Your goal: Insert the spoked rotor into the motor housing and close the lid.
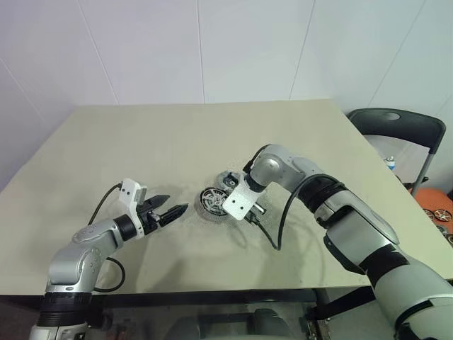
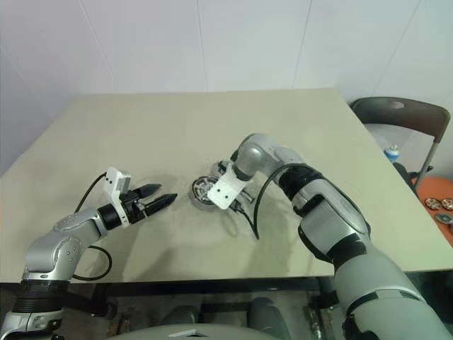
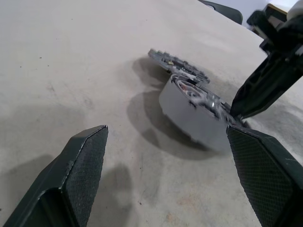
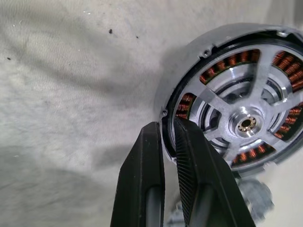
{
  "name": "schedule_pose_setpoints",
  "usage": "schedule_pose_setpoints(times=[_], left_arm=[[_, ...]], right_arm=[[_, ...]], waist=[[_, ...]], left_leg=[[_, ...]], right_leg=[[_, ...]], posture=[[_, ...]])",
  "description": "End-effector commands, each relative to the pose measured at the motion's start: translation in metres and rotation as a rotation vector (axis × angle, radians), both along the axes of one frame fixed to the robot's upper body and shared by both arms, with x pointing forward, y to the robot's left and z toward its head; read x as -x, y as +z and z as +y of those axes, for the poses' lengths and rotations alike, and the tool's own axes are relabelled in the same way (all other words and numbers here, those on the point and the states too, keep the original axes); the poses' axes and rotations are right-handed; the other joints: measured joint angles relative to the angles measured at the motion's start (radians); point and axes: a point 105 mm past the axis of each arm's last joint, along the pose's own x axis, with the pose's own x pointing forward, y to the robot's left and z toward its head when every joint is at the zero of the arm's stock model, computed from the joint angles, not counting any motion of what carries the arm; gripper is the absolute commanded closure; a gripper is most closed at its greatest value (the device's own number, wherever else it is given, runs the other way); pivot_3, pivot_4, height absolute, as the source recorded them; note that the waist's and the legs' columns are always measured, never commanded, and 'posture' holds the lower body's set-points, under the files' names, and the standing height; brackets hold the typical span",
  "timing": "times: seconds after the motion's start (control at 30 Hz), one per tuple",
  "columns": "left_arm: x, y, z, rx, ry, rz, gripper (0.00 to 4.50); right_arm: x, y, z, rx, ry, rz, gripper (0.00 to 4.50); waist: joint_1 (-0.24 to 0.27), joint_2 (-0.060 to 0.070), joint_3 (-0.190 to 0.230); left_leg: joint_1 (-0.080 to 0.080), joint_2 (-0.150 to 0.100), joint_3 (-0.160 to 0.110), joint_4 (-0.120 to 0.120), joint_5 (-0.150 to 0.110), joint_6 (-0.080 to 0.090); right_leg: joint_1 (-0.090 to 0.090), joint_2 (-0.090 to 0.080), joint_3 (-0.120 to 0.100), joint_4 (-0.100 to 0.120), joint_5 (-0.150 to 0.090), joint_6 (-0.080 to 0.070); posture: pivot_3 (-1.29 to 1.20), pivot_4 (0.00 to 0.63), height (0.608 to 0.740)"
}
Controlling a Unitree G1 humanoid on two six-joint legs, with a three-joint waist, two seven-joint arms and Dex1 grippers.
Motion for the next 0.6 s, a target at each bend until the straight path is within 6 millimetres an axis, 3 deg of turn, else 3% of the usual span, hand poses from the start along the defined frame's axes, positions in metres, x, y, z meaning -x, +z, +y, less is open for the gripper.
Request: schedule_pose_setpoints(times=[0.03,0.33,0.6], left_arm=[[-0.005,0.012,0.0,-0.011,-0.001,-0.053,0.24],[-0.01,0.012,-0.004,-0.01,-0.013,-0.056,0.24],[-0.012,0.013,-0.006,-0.014,-0.017,-0.064,0.24]], right_arm=[[0.003,0.026,-0.005,0.008,-0.107,0.089,4.32],[0.019,0.033,-0.025,0.094,-0.317,0.251,4.32],[0.024,0.015,0.004,0.073,-0.482,0.392,4.32]], waist=[[0.001,0.0,0.0],[0.002,0.0,0.0],[-0.002,0.0,0.0]], left_leg=[[0.0,0.0,0.0,0.0,0.0,0.0],[0.0,0.0,0.0,0.0,0.0,0.0],[0.0,0.0,0.0,0.0,0.0,0.0]], right_leg=[[0.0,0.0,0.0,0.0,0.0,0.0],[0.0,0.0,0.0,0.0,0.0,0.0],[-0.001,0.0,0.0,0.0,0.0,0.0]], posture=[[0.0,0.0,0.74],[0.0,0.0,0.74],[0.0,0.0,0.74]])
